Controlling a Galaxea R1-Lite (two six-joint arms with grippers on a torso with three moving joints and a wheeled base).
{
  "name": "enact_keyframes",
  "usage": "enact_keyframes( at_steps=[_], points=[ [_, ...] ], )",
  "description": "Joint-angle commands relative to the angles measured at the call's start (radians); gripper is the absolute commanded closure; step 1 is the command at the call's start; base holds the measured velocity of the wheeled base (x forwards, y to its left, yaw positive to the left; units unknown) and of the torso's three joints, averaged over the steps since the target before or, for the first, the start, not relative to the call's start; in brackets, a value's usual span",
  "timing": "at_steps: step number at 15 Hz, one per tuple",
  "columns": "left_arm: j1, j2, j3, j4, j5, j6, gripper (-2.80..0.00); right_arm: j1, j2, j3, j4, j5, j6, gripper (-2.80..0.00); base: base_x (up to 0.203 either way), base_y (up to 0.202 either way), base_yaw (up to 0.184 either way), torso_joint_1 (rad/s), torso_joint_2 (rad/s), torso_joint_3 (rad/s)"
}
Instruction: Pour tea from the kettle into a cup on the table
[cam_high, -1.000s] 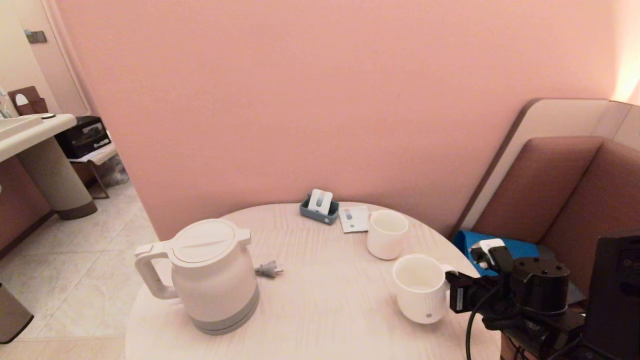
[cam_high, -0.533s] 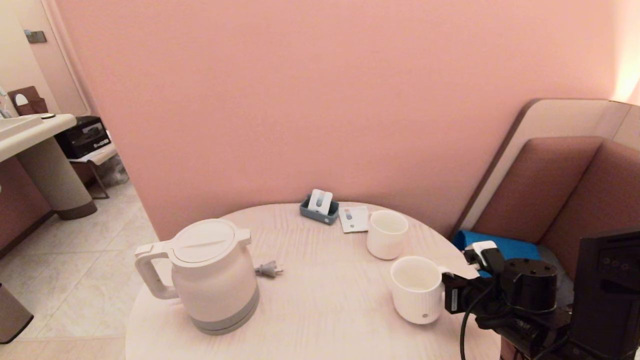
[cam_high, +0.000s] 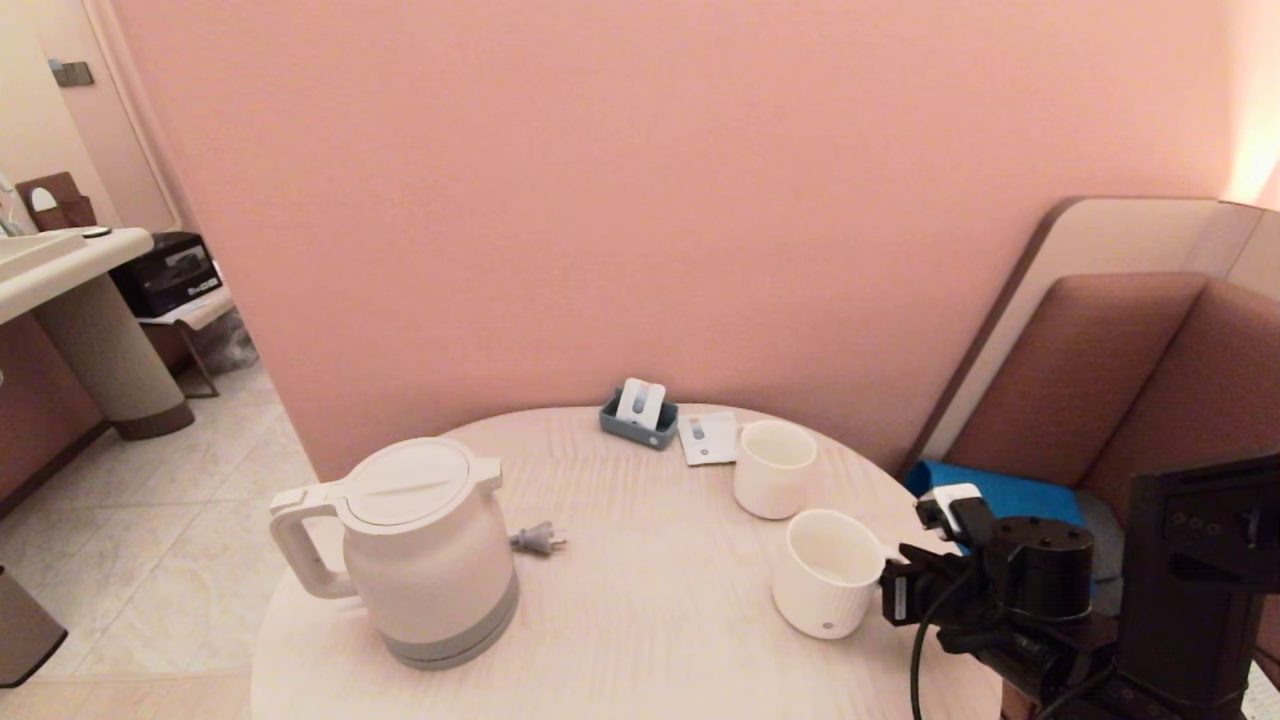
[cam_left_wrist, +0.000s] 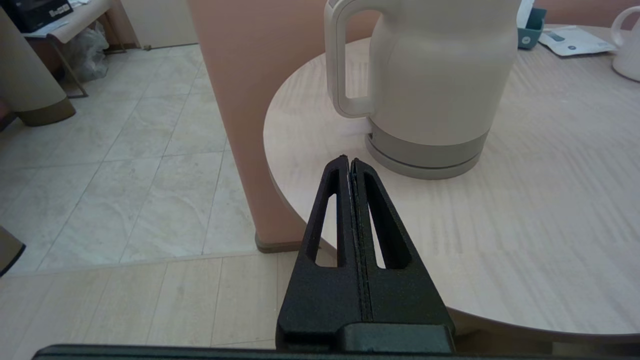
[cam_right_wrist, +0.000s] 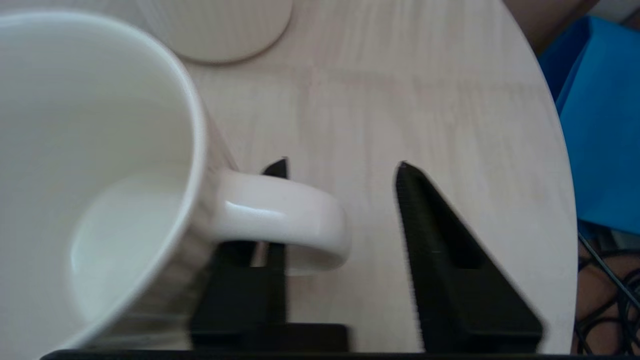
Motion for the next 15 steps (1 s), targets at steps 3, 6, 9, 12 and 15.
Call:
enact_keyframes(
  at_steps=[3, 6, 9, 12, 15],
  points=[
    [0.000, 0.000, 0.000, 0.000, 0.000, 0.000, 0.00, 0.000, -0.005, -0.002, -0.042, -0.006, 0.001, -2.80, 0.000, 0.000, 0.000, 0.000, 0.00, 0.000],
    [0.000, 0.000, 0.000, 0.000, 0.000, 0.000, 0.00, -0.002, -0.043, 0.036, -0.042, -0.009, -0.003, -2.80, 0.000, 0.000, 0.000, 0.000, 0.00, 0.000],
    [0.000, 0.000, 0.000, 0.000, 0.000, 0.000, 0.00, -0.012, -0.116, 0.100, -0.042, -0.007, -0.011, -2.80, 0.000, 0.000, 0.000, 0.000, 0.00, 0.000],
    [0.000, 0.000, 0.000, 0.000, 0.000, 0.000, 0.00, -0.015, -0.211, 0.158, -0.037, -0.006, -0.023, -2.80, 0.000, 0.000, 0.000, 0.000, 0.00, 0.000],
    [0.000, 0.000, 0.000, 0.000, 0.000, 0.000, 0.00, -0.017, -0.330, 0.194, 0.017, -0.006, -0.036, -2.80, 0.000, 0.000, 0.000, 0.000, 0.00, 0.000]
  ],
)
